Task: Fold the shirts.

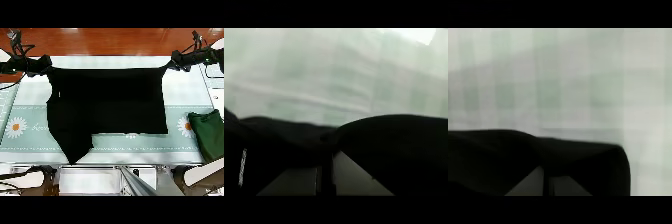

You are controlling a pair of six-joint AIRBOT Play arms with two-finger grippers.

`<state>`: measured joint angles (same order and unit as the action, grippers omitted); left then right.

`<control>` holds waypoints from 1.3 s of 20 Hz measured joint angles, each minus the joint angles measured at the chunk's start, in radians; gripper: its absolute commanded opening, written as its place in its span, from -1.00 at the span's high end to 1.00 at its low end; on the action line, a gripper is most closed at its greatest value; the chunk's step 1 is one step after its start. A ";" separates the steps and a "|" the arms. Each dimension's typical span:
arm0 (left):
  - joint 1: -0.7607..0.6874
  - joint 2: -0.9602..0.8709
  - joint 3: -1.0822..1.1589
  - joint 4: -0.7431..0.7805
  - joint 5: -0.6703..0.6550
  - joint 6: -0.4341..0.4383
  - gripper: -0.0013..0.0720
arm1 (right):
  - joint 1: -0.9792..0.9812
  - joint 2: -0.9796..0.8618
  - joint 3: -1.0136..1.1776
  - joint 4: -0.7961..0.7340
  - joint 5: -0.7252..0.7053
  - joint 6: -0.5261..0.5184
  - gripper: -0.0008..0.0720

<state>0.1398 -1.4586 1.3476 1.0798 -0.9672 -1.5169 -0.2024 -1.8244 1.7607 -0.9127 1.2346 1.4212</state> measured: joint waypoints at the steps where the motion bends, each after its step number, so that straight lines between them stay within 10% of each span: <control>1: 0.009 -0.001 -0.004 0.005 -0.064 0.021 0.90 | -0.001 0.000 -0.005 -0.006 0.037 -0.011 0.90; 5: 0.027 -0.026 -0.067 0.040 -0.245 0.071 0.88 | 0.017 -0.001 -0.087 -0.108 0.141 -0.026 0.89; 6: 0.029 -0.036 -0.085 0.047 -0.268 0.078 0.46 | 0.024 -0.001 -0.116 -0.127 0.145 -0.024 0.44; 7: 0.031 -0.045 -0.098 0.052 -0.287 0.081 -0.81 | 0.031 -0.002 -0.139 -0.142 0.145 -0.017 -0.62; 8: 0.032 -0.054 -0.108 0.056 -0.304 0.084 -0.95 | 0.038 -0.001 -0.157 -0.151 0.145 -0.013 -0.72; 20: 0.285 0.178 -0.475 0.170 -0.419 0.092 -0.95 | -0.148 0.374 -0.580 -0.212 0.091 0.000 -0.71; 26: 0.515 0.305 -0.811 -0.103 -0.356 0.253 -0.95 | -0.179 0.603 -0.953 0.042 -0.058 -0.128 -0.71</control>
<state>0.6552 -1.1538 0.5369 0.9771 -1.3231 -1.2640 -0.3813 -1.2217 0.8074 -0.8703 1.1763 1.2930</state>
